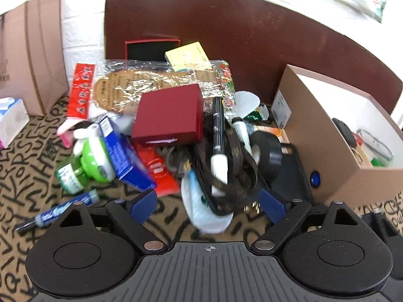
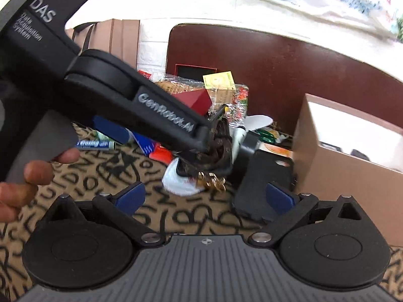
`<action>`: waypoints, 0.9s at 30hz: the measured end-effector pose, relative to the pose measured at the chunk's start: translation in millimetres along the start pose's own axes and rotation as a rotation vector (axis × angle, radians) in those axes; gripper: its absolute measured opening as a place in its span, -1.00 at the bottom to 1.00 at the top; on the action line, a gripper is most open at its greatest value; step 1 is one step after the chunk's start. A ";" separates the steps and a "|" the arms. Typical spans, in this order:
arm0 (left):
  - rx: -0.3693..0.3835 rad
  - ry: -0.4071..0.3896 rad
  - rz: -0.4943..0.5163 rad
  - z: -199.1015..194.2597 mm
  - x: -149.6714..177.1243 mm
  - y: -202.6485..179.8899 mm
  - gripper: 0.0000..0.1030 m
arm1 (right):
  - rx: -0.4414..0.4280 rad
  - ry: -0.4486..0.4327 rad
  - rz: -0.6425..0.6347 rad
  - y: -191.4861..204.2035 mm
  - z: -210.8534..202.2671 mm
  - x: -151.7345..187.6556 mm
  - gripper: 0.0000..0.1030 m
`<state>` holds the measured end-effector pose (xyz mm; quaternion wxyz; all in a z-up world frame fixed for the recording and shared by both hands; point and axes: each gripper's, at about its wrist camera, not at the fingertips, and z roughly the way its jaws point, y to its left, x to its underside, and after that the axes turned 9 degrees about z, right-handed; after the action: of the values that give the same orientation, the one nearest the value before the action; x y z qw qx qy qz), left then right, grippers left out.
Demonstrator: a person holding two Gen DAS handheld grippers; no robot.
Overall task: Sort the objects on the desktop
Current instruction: 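Grasp the brown patterned lanyard with the right tool while the left tool reaches the Flash Color marker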
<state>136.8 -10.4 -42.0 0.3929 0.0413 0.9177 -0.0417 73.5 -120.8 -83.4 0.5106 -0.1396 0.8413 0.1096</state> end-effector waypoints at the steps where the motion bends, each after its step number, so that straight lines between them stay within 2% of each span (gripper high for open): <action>1: 0.001 0.008 0.004 5.4 -3.2 -0.7 0.82 | -0.004 0.007 0.000 -1.8 7.4 -2.8 0.79; 4: -0.008 0.039 0.032 19.7 -8.5 -4.5 0.83 | -0.017 0.028 0.020 -9.4 29.3 -13.1 0.67; 9: -0.012 0.078 0.035 39.9 -16.1 -4.3 0.81 | -0.022 0.019 0.054 -17.9 51.3 -24.1 0.67; 11: -0.011 0.104 0.041 49.1 -19.4 -4.1 0.71 | -0.026 0.029 0.061 -16.2 56.0 -23.0 0.65; 13: 0.013 0.131 0.034 56.5 -21.0 -1.2 0.47 | -0.023 0.034 0.056 -15.8 61.3 -22.4 0.62; 15: 0.032 0.143 0.031 61.4 -22.0 0.3 0.35 | -0.027 0.047 0.051 -16.3 67.3 -22.2 0.59; 17: 0.030 0.143 0.037 62.7 -22.0 -0.4 0.27 | -0.033 0.063 0.044 -16.4 71.7 -21.3 0.47; 18: 0.031 0.141 0.042 62.6 -21.9 -1.1 0.11 | -0.032 0.068 0.045 -16.4 72.6 -20.5 0.45; 19: 0.031 0.138 0.050 62.1 -21.6 -2.1 0.08 | -0.033 0.069 0.048 -17.0 72.4 -19.9 0.42; 21: 0.025 0.135 0.050 60.2 -21.2 -2.1 0.00 | -0.022 0.064 0.051 -19.3 69.8 -19.7 0.19; 23: 0.024 0.134 0.045 58.1 -20.0 -2.7 -0.08 | -0.033 0.067 0.069 -22.9 66.5 -19.6 0.16; 27: 0.038 0.142 0.031 51.8 -15.9 -4.2 -0.10 | -0.032 0.076 0.073 -25.0 57.6 -17.0 0.09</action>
<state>184.4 -21.0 -65.9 0.3267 0.0659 0.9415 -0.0498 137.4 -123.3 -95.5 0.4716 -0.1210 0.8628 0.1363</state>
